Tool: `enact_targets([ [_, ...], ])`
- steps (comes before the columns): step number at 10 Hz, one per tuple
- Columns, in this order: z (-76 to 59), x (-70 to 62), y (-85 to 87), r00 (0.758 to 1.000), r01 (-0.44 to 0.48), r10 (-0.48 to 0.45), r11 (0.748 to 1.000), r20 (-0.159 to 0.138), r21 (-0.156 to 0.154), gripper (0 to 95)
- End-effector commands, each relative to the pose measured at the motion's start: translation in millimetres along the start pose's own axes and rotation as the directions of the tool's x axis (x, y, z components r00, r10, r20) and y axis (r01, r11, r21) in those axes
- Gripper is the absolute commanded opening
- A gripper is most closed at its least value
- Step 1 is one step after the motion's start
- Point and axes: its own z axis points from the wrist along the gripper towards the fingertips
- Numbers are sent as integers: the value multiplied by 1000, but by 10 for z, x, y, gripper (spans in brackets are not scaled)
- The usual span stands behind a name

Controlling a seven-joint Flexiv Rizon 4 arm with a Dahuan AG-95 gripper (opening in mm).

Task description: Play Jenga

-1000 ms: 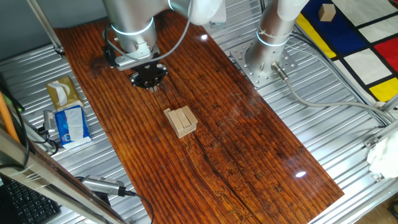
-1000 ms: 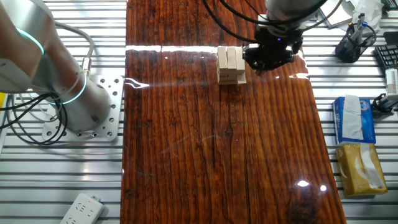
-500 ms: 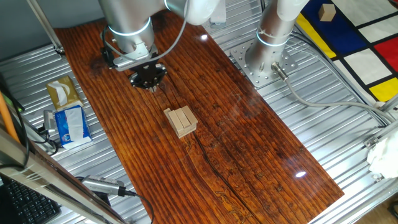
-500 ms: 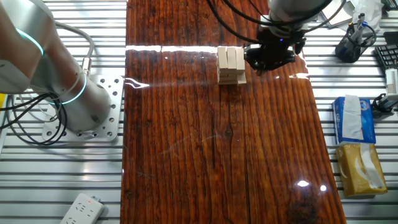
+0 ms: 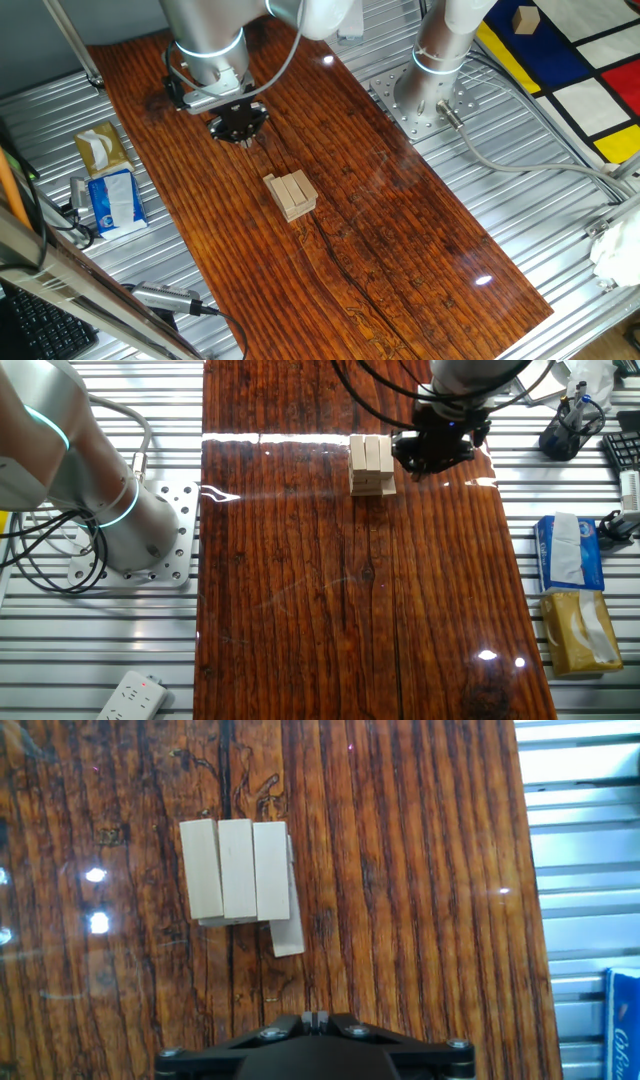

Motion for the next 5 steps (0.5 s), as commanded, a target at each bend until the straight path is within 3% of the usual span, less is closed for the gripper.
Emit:
enact_targets([
  [1, 16, -26, 8, 1000, 7, -7, 1000, 1, -5, 0],
  [3, 48, -79, 43, 1000, 9, -9, 1000, 2, -5, 0],
  [5, 178, -109, 149, 1000, 9, -9, 1000, -2, -2, 0],
])
